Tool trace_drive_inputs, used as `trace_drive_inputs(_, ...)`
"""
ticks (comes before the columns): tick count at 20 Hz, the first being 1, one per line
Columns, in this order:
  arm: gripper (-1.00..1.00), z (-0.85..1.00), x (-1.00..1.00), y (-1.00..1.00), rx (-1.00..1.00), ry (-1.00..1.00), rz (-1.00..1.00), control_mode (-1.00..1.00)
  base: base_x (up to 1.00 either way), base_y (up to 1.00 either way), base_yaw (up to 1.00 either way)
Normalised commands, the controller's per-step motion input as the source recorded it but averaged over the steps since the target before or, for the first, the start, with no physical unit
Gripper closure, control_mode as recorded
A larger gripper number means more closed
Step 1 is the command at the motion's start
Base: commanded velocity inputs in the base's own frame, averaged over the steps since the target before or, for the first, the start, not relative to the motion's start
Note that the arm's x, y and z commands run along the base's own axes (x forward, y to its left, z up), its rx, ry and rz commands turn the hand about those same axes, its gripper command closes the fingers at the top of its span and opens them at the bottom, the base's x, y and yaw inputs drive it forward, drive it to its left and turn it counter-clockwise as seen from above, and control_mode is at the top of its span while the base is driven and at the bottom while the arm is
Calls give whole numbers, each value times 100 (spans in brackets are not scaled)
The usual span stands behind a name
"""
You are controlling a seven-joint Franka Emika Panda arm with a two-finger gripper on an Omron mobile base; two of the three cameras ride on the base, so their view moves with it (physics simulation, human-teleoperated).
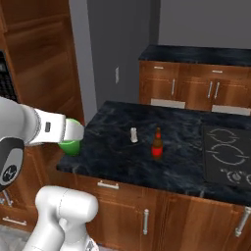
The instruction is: Open the cabinet directly in front. Then move the beer and the cup to the dining counter with the candle on it.
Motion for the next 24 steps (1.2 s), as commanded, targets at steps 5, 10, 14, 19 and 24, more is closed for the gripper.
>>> trace_drive_inputs(5, 100, 0, 0, 0, 0, 0, 0, 100, 72, 9, -4)
trace_drive_inputs(10, 100, 0, 0, 0, 0, 0, 0, 100, 55, 8, -1)
trace_drive_inputs(14, 100, -5, 1, 13, -4, 4, 0, -100, 0, 0, 0)
trace_drive_inputs(19, 100, -34, 1, 60, -5, 14, 0, -100, 0, 0, 0)
trace_drive_inputs(24, 100, -12, 0, 24, -1, 4, 0, -100, 0, 0, 0)
